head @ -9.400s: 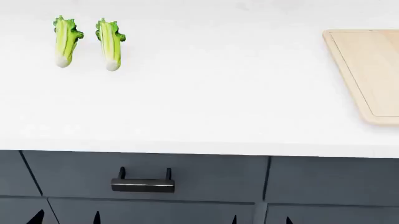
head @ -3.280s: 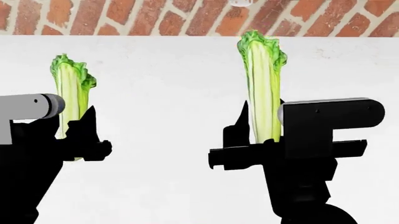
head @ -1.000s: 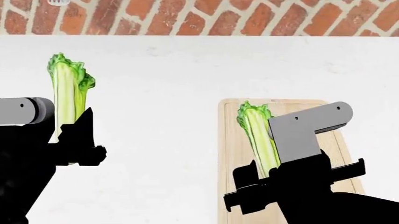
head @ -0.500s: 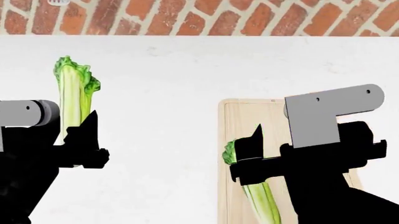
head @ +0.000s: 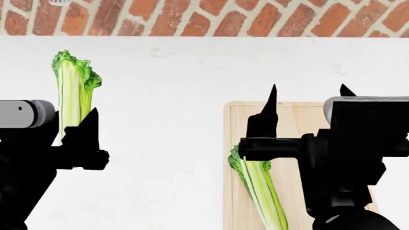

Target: Place the celery and the celery on separate cutting boards.

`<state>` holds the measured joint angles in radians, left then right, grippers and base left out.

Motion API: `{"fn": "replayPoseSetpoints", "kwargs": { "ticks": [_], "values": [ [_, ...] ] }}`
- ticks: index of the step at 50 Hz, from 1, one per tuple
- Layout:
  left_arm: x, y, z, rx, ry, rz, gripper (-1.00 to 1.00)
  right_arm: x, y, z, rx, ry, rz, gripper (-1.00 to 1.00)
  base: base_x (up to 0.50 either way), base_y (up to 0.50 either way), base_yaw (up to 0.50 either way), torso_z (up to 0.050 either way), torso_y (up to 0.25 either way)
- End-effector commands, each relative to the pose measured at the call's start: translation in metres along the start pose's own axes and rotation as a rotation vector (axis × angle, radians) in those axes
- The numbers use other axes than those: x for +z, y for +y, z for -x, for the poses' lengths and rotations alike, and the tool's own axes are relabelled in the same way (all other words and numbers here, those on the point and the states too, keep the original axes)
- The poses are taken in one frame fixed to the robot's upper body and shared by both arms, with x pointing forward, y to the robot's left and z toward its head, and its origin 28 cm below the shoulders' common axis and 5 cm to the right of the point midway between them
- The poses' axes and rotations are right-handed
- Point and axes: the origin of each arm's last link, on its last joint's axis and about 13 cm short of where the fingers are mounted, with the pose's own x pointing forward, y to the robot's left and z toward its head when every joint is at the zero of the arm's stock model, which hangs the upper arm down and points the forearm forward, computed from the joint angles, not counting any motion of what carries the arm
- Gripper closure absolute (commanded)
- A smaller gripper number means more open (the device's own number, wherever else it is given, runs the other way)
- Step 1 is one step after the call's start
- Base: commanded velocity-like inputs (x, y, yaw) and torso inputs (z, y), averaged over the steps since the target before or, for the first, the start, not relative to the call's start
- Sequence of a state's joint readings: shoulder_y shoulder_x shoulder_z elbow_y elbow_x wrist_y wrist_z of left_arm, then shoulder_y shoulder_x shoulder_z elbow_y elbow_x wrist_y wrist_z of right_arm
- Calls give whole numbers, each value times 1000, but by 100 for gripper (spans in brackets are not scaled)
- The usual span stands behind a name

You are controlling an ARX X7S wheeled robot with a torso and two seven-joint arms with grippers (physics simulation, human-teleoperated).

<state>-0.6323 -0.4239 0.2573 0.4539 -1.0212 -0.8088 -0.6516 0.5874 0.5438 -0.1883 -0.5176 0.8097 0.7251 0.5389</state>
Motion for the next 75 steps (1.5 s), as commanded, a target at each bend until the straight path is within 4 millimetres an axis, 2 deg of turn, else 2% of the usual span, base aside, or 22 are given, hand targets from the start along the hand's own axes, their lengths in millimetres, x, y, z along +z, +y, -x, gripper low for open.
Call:
{"fn": "replayPoseSetpoints", "kwargs": {
  "ticks": [1,21,75],
  "values": [
    [8,3,2,14,-37,22,100,-4,-1,2,-1,-15,1,-100,0,0,0,0,0],
    [10,6,3,31,-48,28,100,-1,1,5,8,-3,51,-100,-77,98,0,1,1],
    [9,7,4,28,-45,25,100,-1,2,5,-8,-5,63,-100,0,500,0,0,1]
  ]
}}
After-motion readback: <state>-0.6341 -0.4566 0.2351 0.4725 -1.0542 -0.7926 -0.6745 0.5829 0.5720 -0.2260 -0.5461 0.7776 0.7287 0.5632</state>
